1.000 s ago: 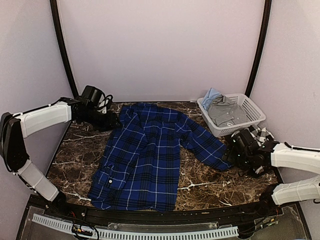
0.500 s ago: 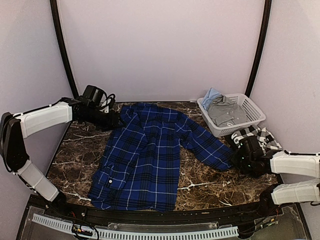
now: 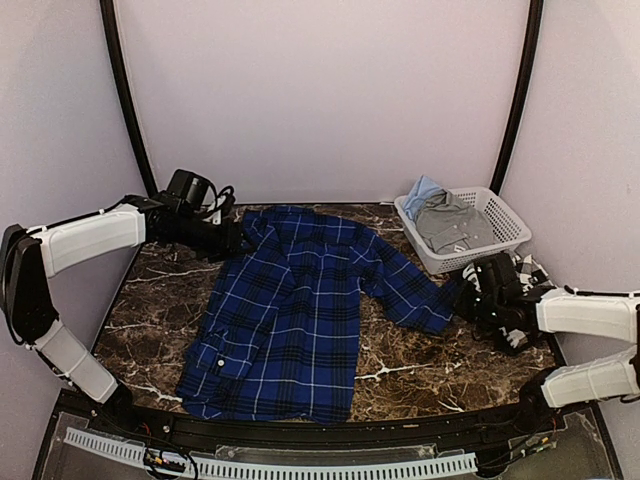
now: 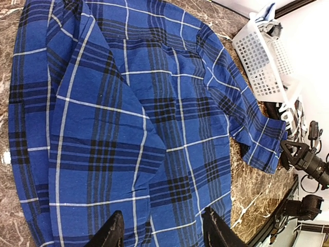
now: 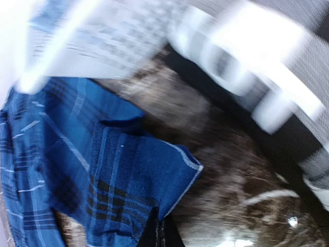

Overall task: Fold and stack the long sleeve shirts
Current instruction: Pick up the sleeve from the center of the board, then pass from the right arm to the left

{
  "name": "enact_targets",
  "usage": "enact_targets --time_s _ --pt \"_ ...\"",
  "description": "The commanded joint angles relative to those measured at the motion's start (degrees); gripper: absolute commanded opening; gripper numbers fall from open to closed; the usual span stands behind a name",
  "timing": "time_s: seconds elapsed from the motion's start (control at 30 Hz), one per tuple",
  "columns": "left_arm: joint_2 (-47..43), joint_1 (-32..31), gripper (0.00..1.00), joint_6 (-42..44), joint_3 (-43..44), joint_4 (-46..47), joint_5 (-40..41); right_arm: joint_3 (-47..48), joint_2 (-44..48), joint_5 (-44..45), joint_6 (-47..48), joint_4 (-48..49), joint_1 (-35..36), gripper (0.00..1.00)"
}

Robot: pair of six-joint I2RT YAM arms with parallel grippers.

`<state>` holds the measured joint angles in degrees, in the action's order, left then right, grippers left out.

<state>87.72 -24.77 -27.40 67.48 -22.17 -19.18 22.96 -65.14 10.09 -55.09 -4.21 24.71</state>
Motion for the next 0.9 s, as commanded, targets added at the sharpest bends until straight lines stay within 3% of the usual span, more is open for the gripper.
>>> enact_targets --time_s 0.0,0.2,0.57,0.87 --pt "-2.6 -0.8 0.51 -1.0 -0.6 2.7 -3.0 8.2 -0.7 1.6 8.1 -1.1 4.1 0.0" --pt "-3.4 -3.2 0.51 -2.0 -2.2 8.4 -7.2 19.8 -6.2 3.3 12.7 -2.7 13.0 0.0" --pt "-1.8 -8.6 0.53 -6.7 -6.9 20.7 -15.2 41.2 -26.5 -11.2 11.5 3.9 20.6 0.0" --pt "2.8 -14.1 0.56 -7.3 -5.4 22.8 -10.0 49.1 -36.8 -22.3 6.2 12.3 22.0 0.0"
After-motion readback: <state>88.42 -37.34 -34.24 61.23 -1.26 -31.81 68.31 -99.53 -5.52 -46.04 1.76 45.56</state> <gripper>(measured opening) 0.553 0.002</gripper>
